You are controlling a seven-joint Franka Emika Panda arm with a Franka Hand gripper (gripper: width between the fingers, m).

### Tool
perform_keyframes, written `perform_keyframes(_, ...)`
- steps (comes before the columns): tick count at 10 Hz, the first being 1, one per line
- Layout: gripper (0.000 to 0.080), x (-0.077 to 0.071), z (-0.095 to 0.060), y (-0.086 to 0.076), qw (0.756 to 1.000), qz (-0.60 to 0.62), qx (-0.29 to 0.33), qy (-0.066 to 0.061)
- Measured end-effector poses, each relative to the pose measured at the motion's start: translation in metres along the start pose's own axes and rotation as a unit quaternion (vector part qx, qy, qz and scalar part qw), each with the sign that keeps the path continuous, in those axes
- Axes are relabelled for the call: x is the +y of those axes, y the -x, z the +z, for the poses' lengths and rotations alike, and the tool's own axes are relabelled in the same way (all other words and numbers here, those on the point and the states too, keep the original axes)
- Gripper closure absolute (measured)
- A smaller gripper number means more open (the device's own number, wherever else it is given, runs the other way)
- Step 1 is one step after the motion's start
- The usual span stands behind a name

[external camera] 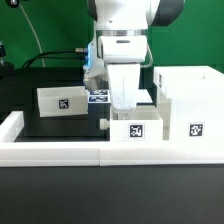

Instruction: Assemble drawer

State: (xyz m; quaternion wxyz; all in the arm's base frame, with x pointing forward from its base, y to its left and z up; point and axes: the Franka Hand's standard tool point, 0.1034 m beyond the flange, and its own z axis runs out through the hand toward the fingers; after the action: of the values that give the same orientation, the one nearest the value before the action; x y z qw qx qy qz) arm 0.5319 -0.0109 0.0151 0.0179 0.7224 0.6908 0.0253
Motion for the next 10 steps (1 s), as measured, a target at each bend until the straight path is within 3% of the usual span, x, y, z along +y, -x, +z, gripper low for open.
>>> perform_keyframes(10, 0.0755, -0.0057, 0.0026, -0.0069, 1.0, -0.004, 0.0, -0.004)
